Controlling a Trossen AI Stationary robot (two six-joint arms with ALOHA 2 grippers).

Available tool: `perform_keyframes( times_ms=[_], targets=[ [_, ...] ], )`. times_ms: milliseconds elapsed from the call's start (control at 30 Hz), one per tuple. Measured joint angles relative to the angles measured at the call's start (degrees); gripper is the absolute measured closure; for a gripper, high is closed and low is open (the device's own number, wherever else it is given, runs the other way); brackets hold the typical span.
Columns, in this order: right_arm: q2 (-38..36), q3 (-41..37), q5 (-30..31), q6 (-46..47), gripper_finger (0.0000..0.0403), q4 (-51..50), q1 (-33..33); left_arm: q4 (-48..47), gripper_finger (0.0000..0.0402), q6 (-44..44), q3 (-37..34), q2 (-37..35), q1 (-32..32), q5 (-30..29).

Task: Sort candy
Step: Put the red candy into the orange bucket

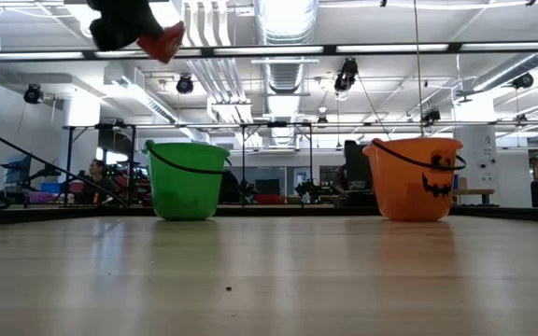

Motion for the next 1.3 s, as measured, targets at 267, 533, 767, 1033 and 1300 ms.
perform_keyframes(
  times_ms=[267,533,767,1033,1300],
  targets=[
    [3.1,0.0,1.9,-8.9,0.028,9.9,0.0,5.1,0.0401,6.0,1.9,0.1,-0.2,3.1],
    [5.6,0.0,1.9,-18.0,0.028,19.1,-3.2,18.8,0.0401,12.8,1.6,0.1,-0.2,9.3],
    [7.7,0.0,1.3,-24.4,0.028,27.2,-8.7,27.5,0.0401,17.4,1.6,0.3,-0.2,12.2],
    [8.3,0.0,-1.3,-25.0,0.028,41.5,-14.8,29.3,0.0401,19.9,1.5,3.2,-0.1,12.1],
    [10.3,0.0,-6.1,-19.3,0.0276,42.2,-18.5,30.9,0.0401,21.6,2.8,6.7,1.2,11.5]
  ],
)
